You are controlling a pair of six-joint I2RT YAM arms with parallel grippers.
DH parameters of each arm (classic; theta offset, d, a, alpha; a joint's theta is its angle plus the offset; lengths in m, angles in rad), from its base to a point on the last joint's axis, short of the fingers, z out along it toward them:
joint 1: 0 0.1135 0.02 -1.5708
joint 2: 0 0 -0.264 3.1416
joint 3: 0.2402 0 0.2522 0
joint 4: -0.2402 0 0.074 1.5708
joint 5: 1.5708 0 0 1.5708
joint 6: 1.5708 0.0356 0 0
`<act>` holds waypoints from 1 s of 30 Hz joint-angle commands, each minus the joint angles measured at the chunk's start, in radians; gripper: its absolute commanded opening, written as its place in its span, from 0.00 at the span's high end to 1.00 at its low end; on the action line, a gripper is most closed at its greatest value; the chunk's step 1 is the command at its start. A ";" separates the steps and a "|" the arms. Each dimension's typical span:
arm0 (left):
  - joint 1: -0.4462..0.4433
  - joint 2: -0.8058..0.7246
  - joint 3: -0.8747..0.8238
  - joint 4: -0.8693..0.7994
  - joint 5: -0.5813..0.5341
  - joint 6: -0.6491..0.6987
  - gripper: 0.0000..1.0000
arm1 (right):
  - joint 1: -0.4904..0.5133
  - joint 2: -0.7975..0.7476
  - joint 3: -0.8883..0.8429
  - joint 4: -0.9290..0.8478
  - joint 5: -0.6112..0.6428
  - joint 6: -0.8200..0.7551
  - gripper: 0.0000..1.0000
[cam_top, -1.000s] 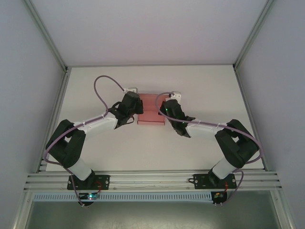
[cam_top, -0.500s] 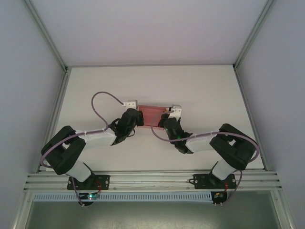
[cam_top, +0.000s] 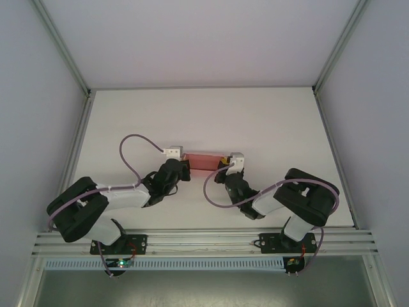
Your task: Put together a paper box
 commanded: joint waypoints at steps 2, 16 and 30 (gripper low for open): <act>-0.018 -0.049 -0.035 -0.185 -0.009 0.006 0.87 | 0.031 -0.012 -0.028 -0.033 0.096 -0.035 1.00; -0.019 -0.513 0.025 -0.798 -0.005 -0.097 0.26 | 0.061 -0.026 -0.021 -0.121 0.179 -0.053 1.00; 0.058 -0.515 0.174 -0.816 0.012 -0.268 0.00 | 0.129 0.019 -0.003 -0.079 0.202 -0.144 1.00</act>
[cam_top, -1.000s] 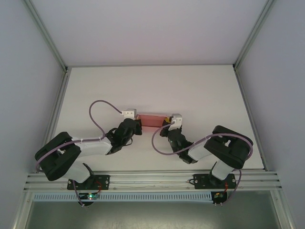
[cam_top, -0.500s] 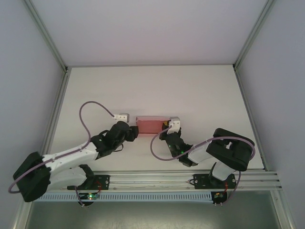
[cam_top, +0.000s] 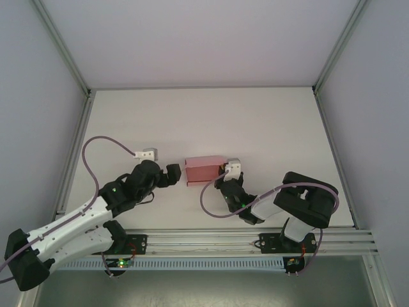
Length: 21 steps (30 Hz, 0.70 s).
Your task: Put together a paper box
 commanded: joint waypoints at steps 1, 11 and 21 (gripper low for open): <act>0.058 0.079 0.050 0.071 0.025 -0.087 0.00 | 0.033 0.029 0.007 -0.026 0.043 -0.056 1.00; 0.135 0.406 0.095 0.332 0.186 -0.157 0.00 | 0.067 0.053 0.026 -0.065 0.054 -0.028 1.00; 0.142 0.520 0.046 0.423 0.217 -0.194 0.14 | 0.069 0.049 0.018 -0.079 0.042 -0.018 0.96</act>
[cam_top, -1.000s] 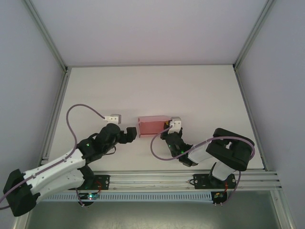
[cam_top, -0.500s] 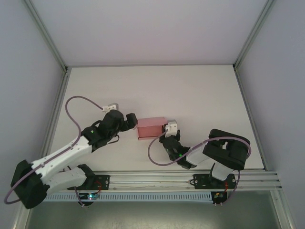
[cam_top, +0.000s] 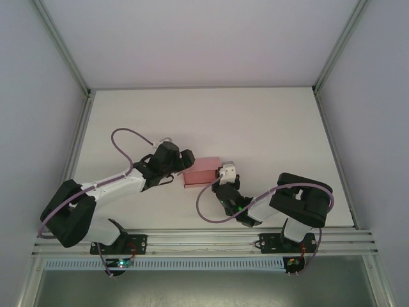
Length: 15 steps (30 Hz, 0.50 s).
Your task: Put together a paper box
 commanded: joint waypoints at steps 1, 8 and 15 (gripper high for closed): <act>0.011 0.012 -0.047 0.087 0.015 -0.032 0.17 | 0.015 0.011 -0.002 -0.073 -0.009 0.014 0.95; 0.011 0.057 -0.099 0.160 0.055 -0.067 0.33 | 0.020 -0.049 0.000 -0.157 -0.056 0.065 0.92; 0.011 0.089 -0.114 0.201 0.078 -0.080 0.44 | 0.024 -0.151 0.006 -0.280 -0.121 0.150 0.78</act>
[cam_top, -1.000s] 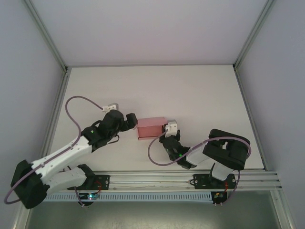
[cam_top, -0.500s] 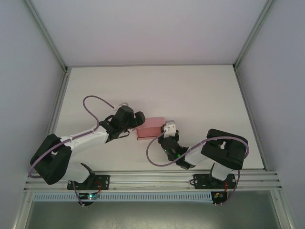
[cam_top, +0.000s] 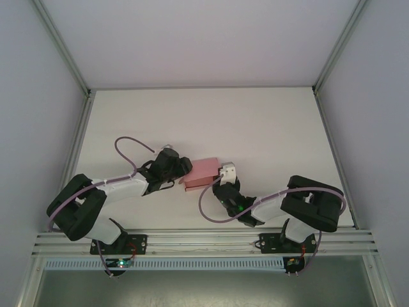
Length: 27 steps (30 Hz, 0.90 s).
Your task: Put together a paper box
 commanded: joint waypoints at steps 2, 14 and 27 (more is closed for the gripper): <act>0.010 0.021 -0.023 0.045 0.012 -0.021 0.48 | 0.015 -0.072 0.000 -0.122 -0.042 0.088 0.72; 0.010 0.033 -0.035 0.057 0.006 -0.022 0.51 | 0.021 -0.321 -0.045 -0.433 -0.146 0.159 0.42; 0.010 0.062 -0.012 0.067 0.039 0.099 0.51 | -0.006 -0.950 -0.134 -0.804 -0.400 0.068 0.02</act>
